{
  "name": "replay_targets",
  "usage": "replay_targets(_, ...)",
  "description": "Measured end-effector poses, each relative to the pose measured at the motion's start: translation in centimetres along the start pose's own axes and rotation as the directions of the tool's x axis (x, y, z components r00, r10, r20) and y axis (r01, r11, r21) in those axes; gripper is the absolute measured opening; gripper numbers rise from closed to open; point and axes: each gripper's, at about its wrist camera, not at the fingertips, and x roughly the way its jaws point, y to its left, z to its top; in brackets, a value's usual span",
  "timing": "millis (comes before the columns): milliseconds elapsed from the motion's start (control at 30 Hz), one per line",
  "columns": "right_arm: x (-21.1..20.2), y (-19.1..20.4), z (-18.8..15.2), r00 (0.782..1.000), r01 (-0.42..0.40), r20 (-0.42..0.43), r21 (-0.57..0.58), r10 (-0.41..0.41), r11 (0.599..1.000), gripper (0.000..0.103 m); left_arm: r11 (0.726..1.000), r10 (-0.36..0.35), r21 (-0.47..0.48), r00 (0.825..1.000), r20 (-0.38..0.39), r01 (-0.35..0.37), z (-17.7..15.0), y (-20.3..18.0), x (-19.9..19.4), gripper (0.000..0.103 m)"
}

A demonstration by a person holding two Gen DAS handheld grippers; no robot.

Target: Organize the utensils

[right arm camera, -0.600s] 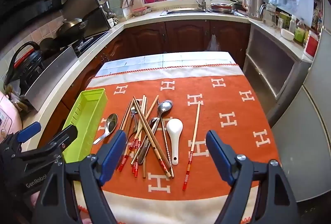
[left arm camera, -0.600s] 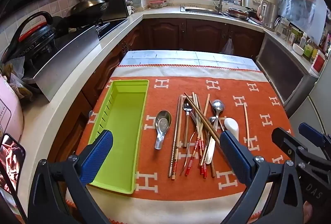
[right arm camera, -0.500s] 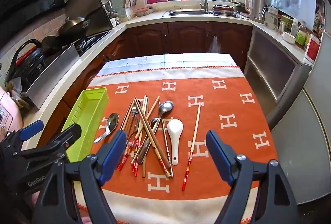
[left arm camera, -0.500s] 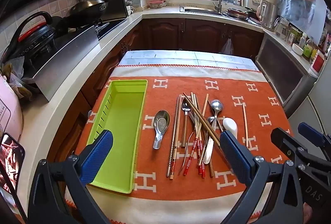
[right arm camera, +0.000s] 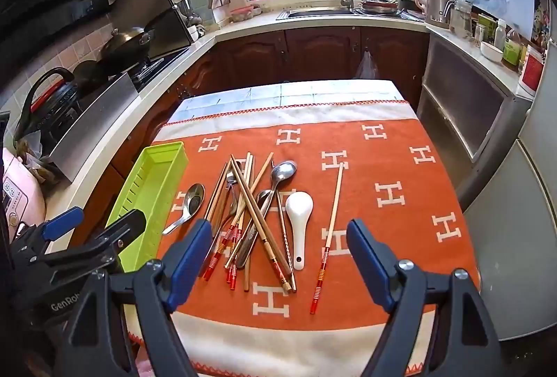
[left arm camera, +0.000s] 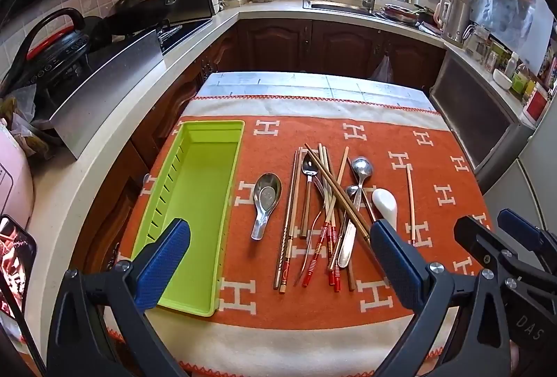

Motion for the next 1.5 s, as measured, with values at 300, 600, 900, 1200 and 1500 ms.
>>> replay_targets(300, -0.35, 0.03, -0.11, 1.000, 0.024, 0.010, -0.010, -0.024, 1.000, 0.080, 1.000, -0.013, 0.002, 1.000, -0.001, 0.013, -0.28, -0.07, 0.16, 0.102)
replay_targets(600, -0.62, -0.11, -0.34, 0.999, 0.031, 0.017, -0.012, -0.031, 0.999, 0.080, 1.000, -0.017, 0.001, 1.000, -0.007, 0.017, -0.47, -0.30, -0.15, 0.102)
replay_targets(900, -0.65, -0.19, -0.36, 0.999, 0.031, 0.015, -0.010, -0.031, 0.999, 0.080, 1.000, -0.017, 0.003, 1.000, -0.009, 0.018, -0.59, -0.47, -0.28, 0.102)
replay_targets(1200, -0.70, -0.69, -0.61, 0.999, 0.035, 0.014, -0.006, -0.035, 0.999, 0.080, 1.000, -0.002, 0.013, 1.000, -0.015, 0.002, -0.77, -0.89, -0.17, 0.102)
replay_targets(1500, -0.47, -0.85, -0.84, 0.999, 0.035, 0.002, -0.006, -0.035, 0.999, 0.080, 1.000, -0.009, 0.003, 0.999, -0.035, 0.009, -0.97, -0.67, 0.60, 0.102)
